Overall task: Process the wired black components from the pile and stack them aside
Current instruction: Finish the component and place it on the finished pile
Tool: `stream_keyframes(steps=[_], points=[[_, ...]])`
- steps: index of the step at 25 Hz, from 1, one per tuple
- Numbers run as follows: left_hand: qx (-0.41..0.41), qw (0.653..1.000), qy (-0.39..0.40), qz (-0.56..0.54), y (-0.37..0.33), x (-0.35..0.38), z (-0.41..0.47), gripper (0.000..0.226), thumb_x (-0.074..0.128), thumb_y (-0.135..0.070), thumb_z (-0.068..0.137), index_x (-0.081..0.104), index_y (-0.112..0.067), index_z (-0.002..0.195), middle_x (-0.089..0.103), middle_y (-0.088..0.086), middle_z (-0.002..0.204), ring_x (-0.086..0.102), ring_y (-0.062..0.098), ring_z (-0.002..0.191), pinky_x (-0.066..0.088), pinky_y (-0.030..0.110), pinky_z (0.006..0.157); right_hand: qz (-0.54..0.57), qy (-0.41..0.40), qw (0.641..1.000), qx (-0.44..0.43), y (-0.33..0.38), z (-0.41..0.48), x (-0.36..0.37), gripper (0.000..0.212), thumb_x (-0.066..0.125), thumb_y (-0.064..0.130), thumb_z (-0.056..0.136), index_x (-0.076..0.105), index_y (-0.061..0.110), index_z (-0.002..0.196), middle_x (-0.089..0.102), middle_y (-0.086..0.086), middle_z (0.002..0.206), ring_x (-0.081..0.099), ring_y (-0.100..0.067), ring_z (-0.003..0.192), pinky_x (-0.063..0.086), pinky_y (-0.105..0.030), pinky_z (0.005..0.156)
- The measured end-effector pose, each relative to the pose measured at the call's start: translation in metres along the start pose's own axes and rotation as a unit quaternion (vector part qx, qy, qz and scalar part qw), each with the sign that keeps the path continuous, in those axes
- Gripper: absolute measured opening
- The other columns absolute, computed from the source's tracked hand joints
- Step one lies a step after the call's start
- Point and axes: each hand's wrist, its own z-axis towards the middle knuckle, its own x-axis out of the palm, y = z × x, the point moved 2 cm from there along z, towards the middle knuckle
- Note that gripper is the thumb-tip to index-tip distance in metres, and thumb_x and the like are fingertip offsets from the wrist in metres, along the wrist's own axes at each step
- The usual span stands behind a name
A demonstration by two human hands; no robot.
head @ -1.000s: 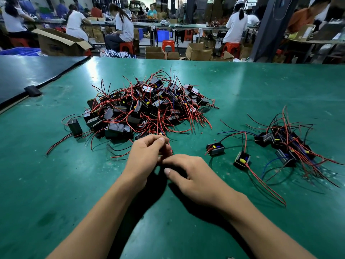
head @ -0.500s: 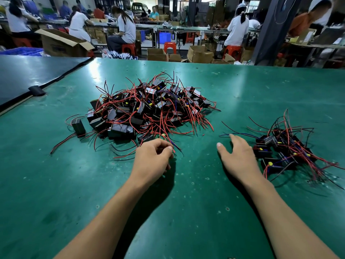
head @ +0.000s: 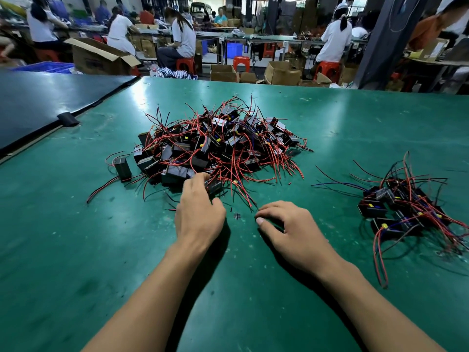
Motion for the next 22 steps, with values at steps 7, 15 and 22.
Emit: stream_keyframes(steps=[7,15,22], points=[[0.035,0.994,0.05,0.093,0.004,0.003,0.007,0.049,0.056,-0.026,0.089,0.048,-0.023,0.137,0.045,0.002,0.133,0.06,0.032,0.102,0.051,0.041,0.085,0.012,-0.011,1.0,0.008,0.001,-0.001,-0.003,0.012,0.068,0.019,0.092,0.078,0.017,0.098,0.072,0.008,0.103,0.061,-0.003,0.1,0.038,-0.008,0.093],[0.063,0.996,0.047,0.049,0.0,0.0,0.003,0.023,0.067,-0.027,0.085,0.066,-0.028,0.107,0.068,-0.001,0.107,0.064,0.026,0.096,0.056,0.041,0.084,0.016,-0.014,1.0,0.011,-0.001,-0.001,-0.004,0.01,0.069,0.018,0.092,0.078,0.016,0.096,0.072,0.007,0.1,0.062,-0.004,0.098,0.039,-0.006,0.092],[0.044,0.995,0.095,0.001,-0.009,-0.003,-0.004,0.015,0.072,-0.027,0.077,0.065,-0.026,0.09,0.07,-0.004,0.093,0.064,0.022,0.09,0.055,0.035,0.081,0.083,-0.187,0.969,0.139,-0.015,0.0,-0.02,0.045,0.062,0.046,0.094,0.054,0.014,0.065,0.056,0.004,0.057,0.048,-0.012,0.055,0.038,-0.018,0.056]])
